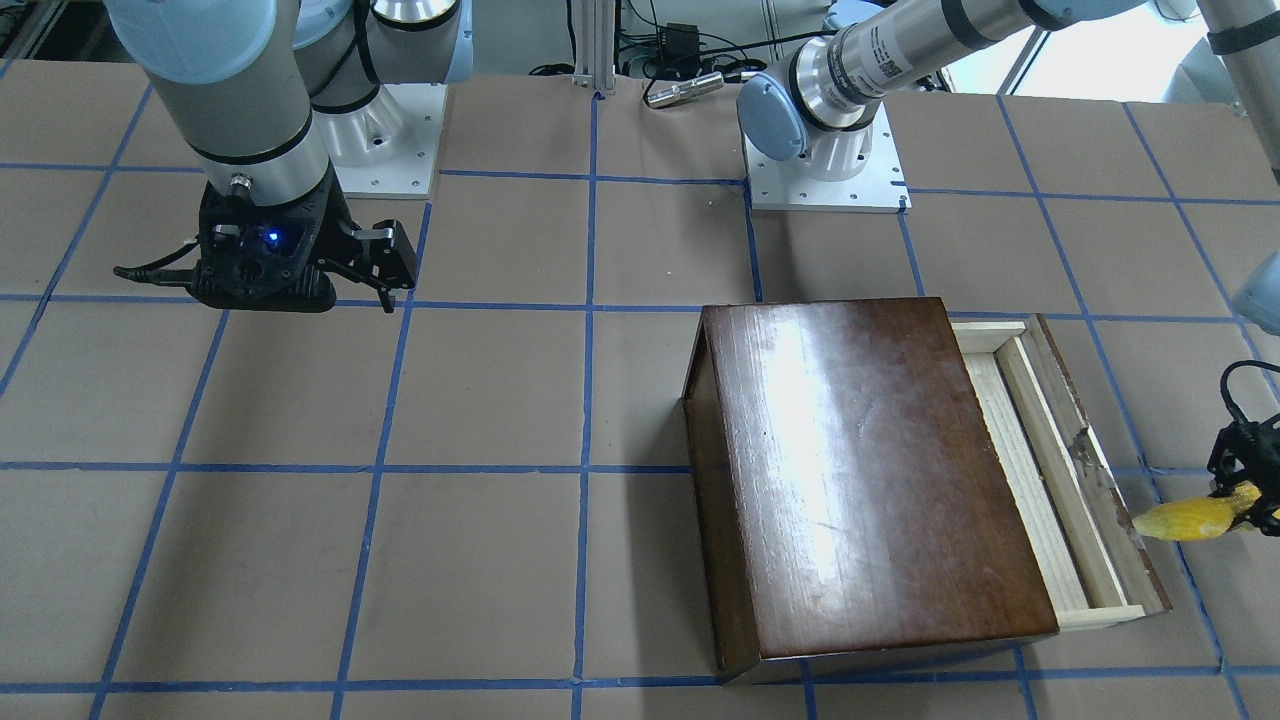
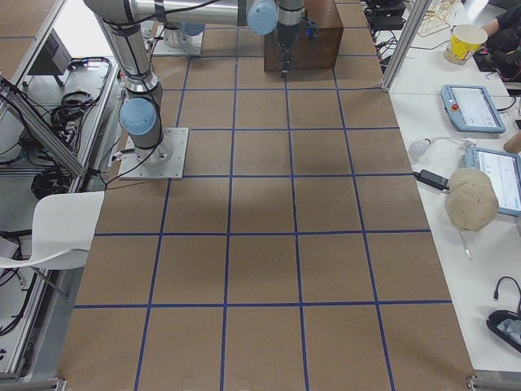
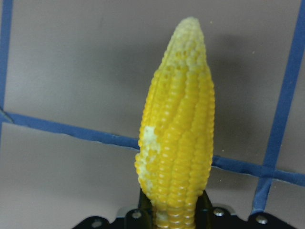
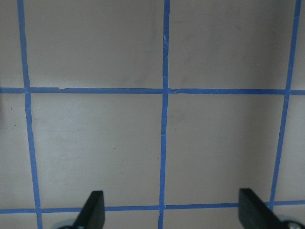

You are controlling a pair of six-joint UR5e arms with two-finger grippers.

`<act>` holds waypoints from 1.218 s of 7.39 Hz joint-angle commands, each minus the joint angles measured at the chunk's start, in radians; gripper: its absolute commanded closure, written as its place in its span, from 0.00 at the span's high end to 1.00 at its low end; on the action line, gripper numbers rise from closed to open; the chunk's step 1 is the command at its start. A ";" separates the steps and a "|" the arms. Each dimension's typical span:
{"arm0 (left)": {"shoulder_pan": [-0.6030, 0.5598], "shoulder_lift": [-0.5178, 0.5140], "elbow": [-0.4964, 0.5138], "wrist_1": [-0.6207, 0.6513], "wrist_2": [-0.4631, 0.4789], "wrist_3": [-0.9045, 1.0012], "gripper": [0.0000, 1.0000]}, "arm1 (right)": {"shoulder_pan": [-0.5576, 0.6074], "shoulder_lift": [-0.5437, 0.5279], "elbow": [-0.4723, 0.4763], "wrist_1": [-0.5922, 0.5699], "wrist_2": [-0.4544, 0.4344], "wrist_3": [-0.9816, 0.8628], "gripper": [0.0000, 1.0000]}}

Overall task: Open drawer and put corn inside
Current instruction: 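Lift the corn and carry it with the left gripper over the drawer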

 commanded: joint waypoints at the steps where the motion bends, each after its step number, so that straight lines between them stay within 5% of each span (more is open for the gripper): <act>1: -0.018 0.085 0.000 -0.039 0.006 -0.187 0.00 | 0.000 0.000 0.000 -0.001 0.000 0.000 1.00; 4: -0.070 0.239 0.022 -0.243 0.009 -0.491 0.00 | 0.000 0.000 0.000 0.001 0.002 0.000 1.00; 9: -0.251 0.394 0.011 -0.397 0.008 -1.159 0.00 | 0.000 0.000 0.000 0.001 0.003 0.000 1.00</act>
